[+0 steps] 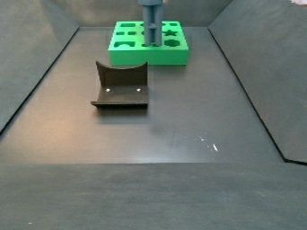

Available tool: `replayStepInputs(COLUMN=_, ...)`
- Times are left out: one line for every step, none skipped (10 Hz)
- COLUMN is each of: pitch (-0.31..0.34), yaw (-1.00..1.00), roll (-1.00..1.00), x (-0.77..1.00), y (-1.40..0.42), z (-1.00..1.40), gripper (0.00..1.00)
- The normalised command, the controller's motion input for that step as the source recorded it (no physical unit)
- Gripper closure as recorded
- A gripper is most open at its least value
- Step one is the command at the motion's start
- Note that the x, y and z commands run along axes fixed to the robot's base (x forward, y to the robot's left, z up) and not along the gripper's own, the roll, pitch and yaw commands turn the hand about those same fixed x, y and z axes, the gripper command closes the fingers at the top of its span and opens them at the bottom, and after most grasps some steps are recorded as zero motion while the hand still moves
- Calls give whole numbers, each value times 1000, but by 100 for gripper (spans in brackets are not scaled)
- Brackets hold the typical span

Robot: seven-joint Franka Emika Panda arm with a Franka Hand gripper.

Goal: Insert the 3 prong object.

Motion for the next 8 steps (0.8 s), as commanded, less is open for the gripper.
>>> replayStepInputs(pitch=-56, yaw=-186, roll=0, x=149, y=160, z=-463, gripper=100)
replayStepInputs(pitch=-59, yaw=-34, roll=0, x=134, y=217, z=-560, gripper=100)
replayStepInputs(pitch=-159, yaw=-29, roll=-70, x=3, y=180, z=-654, gripper=100)
replayStepInputs(pitch=-119, yaw=271, roll=-306, x=0, y=160, z=-494, gripper=100)
replayStepInputs(pitch=-119, yaw=317, roll=-297, x=0, y=194, z=-506, gripper=100)
replayStepInputs(pitch=0, yaw=3, roll=0, x=320, y=151, z=-571, gripper=100)
replayStepInputs(pitch=-36, yaw=-134, roll=-157, x=3, y=29, z=-283, gripper=100)
replayStepInputs(pitch=0, yaw=-26, roll=-104, x=120, y=117, z=-31, gripper=100)
